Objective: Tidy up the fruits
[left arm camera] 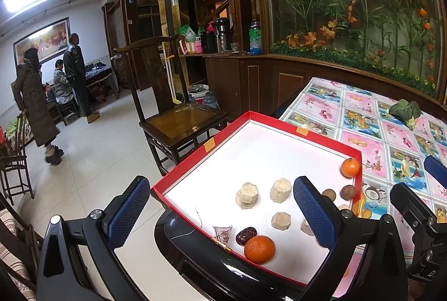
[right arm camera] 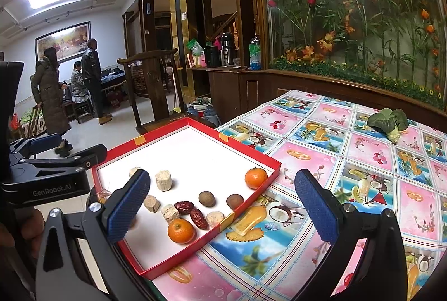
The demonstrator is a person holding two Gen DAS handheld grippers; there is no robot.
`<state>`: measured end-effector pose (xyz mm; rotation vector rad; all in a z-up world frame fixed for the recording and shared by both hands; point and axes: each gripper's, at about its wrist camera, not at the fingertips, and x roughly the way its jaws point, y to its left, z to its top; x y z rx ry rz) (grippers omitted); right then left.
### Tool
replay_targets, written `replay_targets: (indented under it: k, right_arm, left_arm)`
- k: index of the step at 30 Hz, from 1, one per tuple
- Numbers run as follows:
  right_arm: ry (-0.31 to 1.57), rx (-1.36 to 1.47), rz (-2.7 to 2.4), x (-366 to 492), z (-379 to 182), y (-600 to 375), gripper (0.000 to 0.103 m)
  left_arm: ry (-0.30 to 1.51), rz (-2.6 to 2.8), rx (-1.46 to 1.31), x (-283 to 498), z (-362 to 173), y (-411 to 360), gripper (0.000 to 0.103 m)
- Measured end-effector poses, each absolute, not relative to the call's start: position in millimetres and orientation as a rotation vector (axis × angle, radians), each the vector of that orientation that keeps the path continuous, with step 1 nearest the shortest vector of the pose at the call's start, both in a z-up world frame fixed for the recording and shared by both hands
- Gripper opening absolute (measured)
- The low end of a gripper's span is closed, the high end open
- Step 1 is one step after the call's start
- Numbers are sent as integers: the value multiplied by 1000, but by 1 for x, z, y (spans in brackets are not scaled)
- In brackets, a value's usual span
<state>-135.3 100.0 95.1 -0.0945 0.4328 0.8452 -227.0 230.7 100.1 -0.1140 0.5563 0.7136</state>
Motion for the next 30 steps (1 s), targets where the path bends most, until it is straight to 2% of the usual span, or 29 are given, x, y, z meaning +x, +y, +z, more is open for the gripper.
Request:
replay_targets:
  k: [30]
  right_arm:
    - [465,-93,831,-139,95,115,103]
  left_arm:
    - [558,746,-132,-233,95,247,103]
